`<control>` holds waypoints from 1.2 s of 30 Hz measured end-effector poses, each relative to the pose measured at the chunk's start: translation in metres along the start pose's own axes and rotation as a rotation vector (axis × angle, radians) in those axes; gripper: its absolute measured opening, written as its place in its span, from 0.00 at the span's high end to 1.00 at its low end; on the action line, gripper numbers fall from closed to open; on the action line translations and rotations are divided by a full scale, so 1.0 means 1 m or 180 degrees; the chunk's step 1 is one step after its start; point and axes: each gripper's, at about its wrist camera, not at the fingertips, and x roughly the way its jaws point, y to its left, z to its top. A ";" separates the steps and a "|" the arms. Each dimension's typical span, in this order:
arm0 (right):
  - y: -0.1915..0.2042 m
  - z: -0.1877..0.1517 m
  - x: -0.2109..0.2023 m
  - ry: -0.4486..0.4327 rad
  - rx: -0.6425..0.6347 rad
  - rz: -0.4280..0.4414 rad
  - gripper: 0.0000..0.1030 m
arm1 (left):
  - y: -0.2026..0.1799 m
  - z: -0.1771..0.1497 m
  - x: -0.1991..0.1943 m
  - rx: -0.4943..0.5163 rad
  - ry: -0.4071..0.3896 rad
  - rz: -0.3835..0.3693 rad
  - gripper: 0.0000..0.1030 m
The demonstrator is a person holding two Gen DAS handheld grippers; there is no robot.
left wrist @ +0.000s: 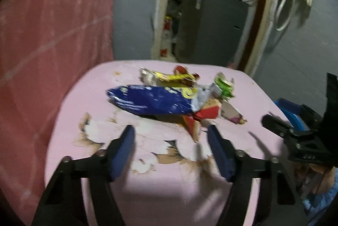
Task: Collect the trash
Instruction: 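Move both tools toward the trash pile on the pink table, then grasp the red-and-white carton with the left tool while the right tool grasps a brown wrapper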
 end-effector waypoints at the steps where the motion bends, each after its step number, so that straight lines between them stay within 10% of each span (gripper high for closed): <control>1: 0.000 0.000 0.001 0.0025 0.0000 0.0042 0.10 | -0.002 0.000 0.003 0.0018 0.0050 -0.0076 0.49; 15: 0.011 0.010 0.019 0.0143 -0.0024 0.0427 0.55 | -0.008 0.008 0.026 -0.0055 0.0307 -0.0310 0.93; 36: 0.047 0.008 0.037 0.0300 -0.0455 0.0463 0.96 | -0.008 -0.003 0.011 -0.0171 0.0330 -0.0268 1.00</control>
